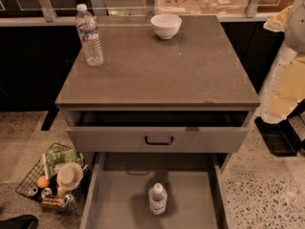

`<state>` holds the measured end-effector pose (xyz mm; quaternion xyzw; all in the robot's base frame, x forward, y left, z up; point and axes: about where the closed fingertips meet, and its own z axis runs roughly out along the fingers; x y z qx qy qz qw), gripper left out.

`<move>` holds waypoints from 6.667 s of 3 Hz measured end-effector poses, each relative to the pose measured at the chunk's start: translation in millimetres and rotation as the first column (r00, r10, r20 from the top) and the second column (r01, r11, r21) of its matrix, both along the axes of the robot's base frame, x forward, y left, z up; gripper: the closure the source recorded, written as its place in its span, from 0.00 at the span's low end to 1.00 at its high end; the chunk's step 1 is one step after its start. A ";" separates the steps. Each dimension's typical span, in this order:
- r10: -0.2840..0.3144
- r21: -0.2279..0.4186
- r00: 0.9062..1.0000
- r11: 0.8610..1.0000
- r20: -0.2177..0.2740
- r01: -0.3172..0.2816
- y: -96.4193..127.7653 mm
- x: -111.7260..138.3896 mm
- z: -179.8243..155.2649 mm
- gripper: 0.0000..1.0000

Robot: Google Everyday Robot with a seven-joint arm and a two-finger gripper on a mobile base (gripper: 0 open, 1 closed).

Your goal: Pick blue plastic bottle from middle drawer and place on counter

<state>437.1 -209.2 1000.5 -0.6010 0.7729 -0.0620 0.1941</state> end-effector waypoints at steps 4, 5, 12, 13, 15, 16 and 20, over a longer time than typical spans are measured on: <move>-0.033 0.238 0.998 0.971 0.047 0.021 -42.0 -26.5 -73.5 0.00; -0.086 0.364 0.994 0.930 0.064 0.057 -61.9 -52.2 -136.0 0.00; -0.008 0.749 0.991 0.655 0.137 -0.098 1.6 -59.7 -405.6 0.00; 0.023 0.800 0.991 0.587 0.134 -0.122 32.4 -45.3 -453.7 0.00; 0.048 0.849 0.992 0.514 0.114 -0.122 67.0 -33.6 -491.4 0.00; 0.098 0.846 0.988 0.511 0.118 -0.151 92.0 -20.4 -503.9 0.00; 0.222 0.903 0.969 0.383 0.113 -0.193 160.4 4.8 -548.8 0.00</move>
Offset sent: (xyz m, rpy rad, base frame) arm 0.0011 -0.0054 -0.0089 0.0603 -0.0002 -0.0015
